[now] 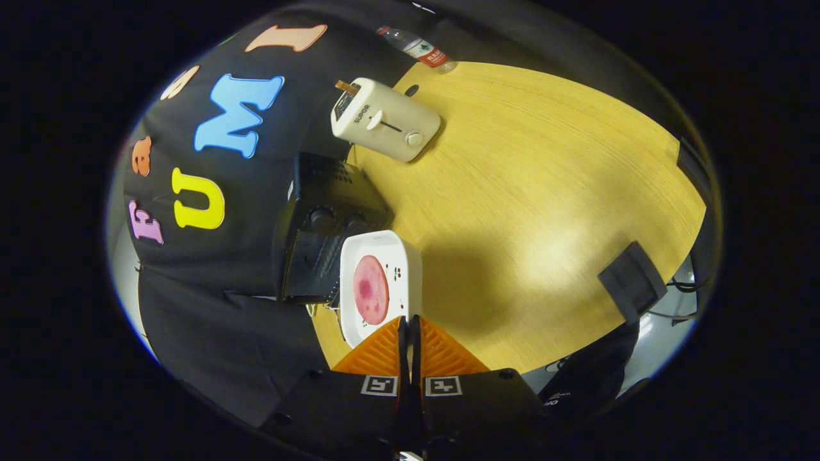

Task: Open the toaster oven, put the food inside, and close the toaster oven door.

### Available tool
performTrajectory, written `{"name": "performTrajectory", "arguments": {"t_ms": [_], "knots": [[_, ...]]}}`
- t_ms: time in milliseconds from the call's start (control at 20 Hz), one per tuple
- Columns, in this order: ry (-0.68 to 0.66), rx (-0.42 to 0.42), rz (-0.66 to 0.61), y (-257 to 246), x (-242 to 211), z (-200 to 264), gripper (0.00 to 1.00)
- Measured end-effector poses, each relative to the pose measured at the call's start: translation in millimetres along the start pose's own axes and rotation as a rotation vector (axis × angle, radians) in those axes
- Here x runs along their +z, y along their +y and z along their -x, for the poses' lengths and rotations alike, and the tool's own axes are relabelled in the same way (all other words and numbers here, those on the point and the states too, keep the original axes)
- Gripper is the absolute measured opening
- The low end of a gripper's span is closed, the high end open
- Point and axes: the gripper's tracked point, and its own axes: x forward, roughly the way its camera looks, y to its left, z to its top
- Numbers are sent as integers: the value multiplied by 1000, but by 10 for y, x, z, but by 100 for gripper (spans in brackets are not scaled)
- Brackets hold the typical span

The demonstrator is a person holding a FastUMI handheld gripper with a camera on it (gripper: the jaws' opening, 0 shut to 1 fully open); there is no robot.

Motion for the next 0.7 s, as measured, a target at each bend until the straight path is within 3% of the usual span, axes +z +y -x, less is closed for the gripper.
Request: {"name": "performTrajectory", "arguments": {"t_ms": [300, 700], "knots": [[49, 19, 58, 294, -513, -46, 2], [67, 30, 60, 742, -546, -588, 2]]}}
